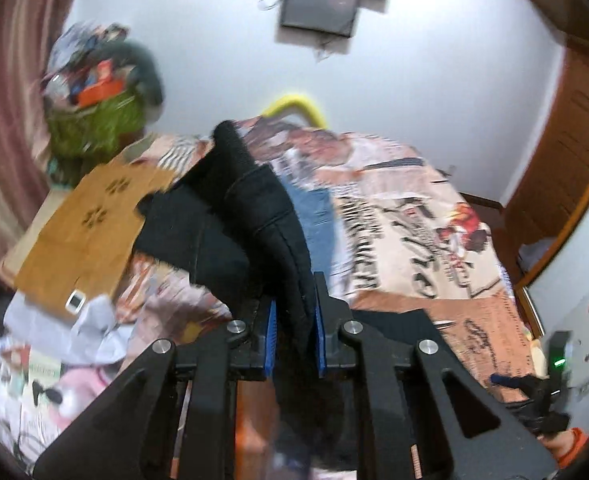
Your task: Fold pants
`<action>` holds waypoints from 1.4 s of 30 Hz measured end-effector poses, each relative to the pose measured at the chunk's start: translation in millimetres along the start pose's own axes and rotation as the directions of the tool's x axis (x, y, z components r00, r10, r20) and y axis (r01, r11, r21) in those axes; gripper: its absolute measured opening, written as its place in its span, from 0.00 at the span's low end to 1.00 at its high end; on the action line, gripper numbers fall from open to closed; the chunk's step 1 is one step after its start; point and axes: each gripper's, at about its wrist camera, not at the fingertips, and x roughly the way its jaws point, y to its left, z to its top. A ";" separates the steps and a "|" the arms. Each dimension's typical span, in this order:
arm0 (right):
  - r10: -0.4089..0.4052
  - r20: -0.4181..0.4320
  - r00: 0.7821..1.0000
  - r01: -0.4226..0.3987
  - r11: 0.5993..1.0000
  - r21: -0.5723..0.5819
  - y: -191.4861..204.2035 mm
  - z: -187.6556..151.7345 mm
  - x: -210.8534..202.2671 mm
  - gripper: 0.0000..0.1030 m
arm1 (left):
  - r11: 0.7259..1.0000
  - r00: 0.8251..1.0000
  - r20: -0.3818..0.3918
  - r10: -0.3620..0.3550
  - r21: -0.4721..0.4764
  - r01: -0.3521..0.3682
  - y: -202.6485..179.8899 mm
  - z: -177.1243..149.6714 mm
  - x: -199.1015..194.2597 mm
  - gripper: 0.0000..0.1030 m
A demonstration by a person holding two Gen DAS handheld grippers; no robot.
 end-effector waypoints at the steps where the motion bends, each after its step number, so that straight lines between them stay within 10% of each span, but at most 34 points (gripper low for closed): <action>1: 0.012 -0.012 1.000 -0.012 1.000 0.006 -2.6 -2.7 4.3 0.84 | 1.000 1.000 0.001 -0.015 0.017 0.015 -11.0 3.3 -0.6 0.14; 10: 0.076 0.004 0.997 -0.076 0.997 0.013 -7.4 -4.6 7.0 0.84 | 0.955 0.962 -0.124 -0.243 0.142 0.260 -115.2 -5.1 32.5 0.13; 13: 0.086 0.008 0.996 -0.086 0.996 0.013 -9.9 -6.8 7.3 0.84 | 0.926 0.904 -0.296 -0.307 0.129 0.356 -139.8 -27.2 66.6 0.15; 15: 0.090 0.012 0.996 -0.090 0.996 0.015 -11.0 -9.4 4.6 0.84 | 0.903 0.834 -0.430 -0.346 0.091 0.421 -150.0 -46.2 88.4 0.16; 17: 0.093 0.014 0.996 -0.093 0.996 0.016 -12.0 -11.4 2.5 0.84 | 0.895 0.811 -0.466 -0.353 0.086 0.438 -155.2 -55.2 92.9 0.21; 21: 0.082 0.013 0.997 -0.082 0.997 0.011 -14.7 -15.7 0.1 0.84 | 0.899 0.841 -0.436 -0.320 0.141 0.414 -155.2 -50.2 80.0 0.49; 24: 0.083 0.017 0.996 -0.083 0.996 0.015 -15.0 -17.6 -1.8 0.84 | 0.918 0.886 -0.342 -0.314 0.128 0.375 -142.9 -40.9 65.5 0.92; 28: 0.075 0.019 0.997 -0.075 0.997 0.014 -13.0 -18.4 -1.6 0.84 | 0.935 0.919 -0.268 -0.288 0.127 0.330 -122.8 -20.9 54.5 0.95; 33: 0.082 0.025 0.996 -0.082 0.996 0.021 -14.7 -18.3 -4.6 0.84 | 0.975 0.973 -0.217 -0.080 0.186 0.122 -95.5 2.0 80.3 0.95; 42: 0.083 0.037 0.996 -0.085 0.995 0.047 -17.2 -26.6 -12.2 0.84 | 0.931 0.952 -0.235 0.194 0.351 -0.103 -53.2 15.3 164.1 0.95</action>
